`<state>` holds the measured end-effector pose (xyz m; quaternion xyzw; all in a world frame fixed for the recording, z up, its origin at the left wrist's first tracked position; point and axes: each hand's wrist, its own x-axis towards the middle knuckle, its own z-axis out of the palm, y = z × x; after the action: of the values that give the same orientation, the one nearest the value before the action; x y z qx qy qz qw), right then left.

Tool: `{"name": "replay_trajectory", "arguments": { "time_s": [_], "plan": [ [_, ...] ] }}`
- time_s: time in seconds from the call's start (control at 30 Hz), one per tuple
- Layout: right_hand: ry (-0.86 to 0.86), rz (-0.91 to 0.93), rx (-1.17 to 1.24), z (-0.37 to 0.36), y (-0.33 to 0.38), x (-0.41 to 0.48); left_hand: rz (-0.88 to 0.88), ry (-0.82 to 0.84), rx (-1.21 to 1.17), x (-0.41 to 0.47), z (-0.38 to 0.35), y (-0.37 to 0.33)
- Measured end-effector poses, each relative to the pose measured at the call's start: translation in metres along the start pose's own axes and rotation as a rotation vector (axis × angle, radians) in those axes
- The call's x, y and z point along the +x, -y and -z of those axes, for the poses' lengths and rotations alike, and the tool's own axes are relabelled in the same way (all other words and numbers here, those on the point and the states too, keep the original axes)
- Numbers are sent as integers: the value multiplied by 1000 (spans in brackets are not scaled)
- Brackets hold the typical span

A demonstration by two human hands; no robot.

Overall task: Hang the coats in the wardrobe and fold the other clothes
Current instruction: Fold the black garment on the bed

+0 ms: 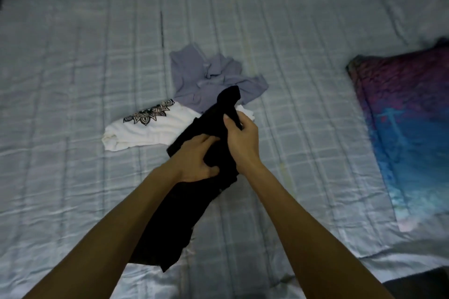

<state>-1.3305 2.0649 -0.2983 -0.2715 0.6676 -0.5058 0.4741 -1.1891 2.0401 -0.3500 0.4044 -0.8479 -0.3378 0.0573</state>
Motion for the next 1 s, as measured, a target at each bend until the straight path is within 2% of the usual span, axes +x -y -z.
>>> {"name": "replay_trajectory", "arguments": {
  "time_s": [0.17, 0.27, 0.37, 0.5, 0.57, 0.7, 0.77, 0.87, 1.0],
  "plan": [
    [55, 84, -7, 4, 63, -43, -183, -112, 128, -17, 53, -39],
    [65, 140, -9, 9, 97, -68, -143, -111, 9, -27, 68, -85],
    [29, 186, -50, 21, 130, -91, -65, -195, -53, -40, 78, -122],
    [-116, 432, -368, 45, 165, -112, -53, -335, 66, -51, 114, -157],
    [-22, 517, -533, 51, 178, -121, -78, -345, 180, -54, 137, -173],
    [315, 534, -844, 60, 203, -133, -142, -360, 314, -68, 184, -189],
    [368, 517, -1063, 58, 220, -136, -141, -363, 406, -76, 203, -192],
    [299, 639, -1312, 48, 253, -143, -136, -449, 432, -86, 226, -195],
    [148, 882, -1321, 39, 287, -152, -114, -527, 269, -94, 256, -199]
  ]
}}
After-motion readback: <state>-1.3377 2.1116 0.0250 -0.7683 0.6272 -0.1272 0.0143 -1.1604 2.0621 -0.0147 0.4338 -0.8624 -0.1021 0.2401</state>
